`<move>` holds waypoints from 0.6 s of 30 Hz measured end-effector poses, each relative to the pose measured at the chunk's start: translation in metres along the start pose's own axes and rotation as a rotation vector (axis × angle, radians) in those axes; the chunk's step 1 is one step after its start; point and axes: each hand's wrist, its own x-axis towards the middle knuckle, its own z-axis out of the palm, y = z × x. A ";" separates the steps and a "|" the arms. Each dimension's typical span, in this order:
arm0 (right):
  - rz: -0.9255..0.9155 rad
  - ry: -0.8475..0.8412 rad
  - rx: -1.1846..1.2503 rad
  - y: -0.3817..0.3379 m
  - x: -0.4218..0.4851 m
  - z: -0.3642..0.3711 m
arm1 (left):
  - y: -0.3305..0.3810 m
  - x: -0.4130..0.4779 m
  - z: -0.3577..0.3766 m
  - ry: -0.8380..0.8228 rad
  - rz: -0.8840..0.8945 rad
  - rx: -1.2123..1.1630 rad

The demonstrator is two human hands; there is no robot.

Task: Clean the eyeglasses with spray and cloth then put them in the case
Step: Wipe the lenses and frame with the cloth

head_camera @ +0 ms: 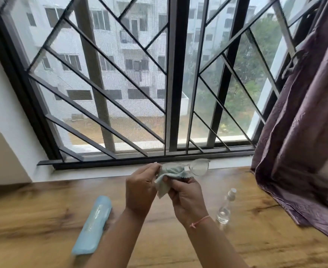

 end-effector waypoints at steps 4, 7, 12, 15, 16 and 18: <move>-0.033 0.120 -0.007 -0.003 -0.006 0.017 | 0.007 -0.001 -0.003 0.017 0.053 -0.022; -0.061 0.174 0.048 -0.011 -0.007 0.028 | 0.010 -0.003 -0.002 0.039 0.049 -0.012; 0.000 0.062 0.169 -0.022 -0.012 0.029 | 0.017 0.006 -0.009 0.082 0.019 0.006; 0.126 -0.106 0.208 -0.027 -0.015 0.022 | 0.013 0.011 -0.016 0.076 -0.020 0.028; 0.154 -0.151 0.205 -0.027 -0.016 0.021 | 0.010 0.012 -0.017 0.067 -0.036 0.040; 0.158 -0.213 0.168 -0.026 -0.016 0.020 | 0.007 0.012 -0.018 0.059 -0.056 0.051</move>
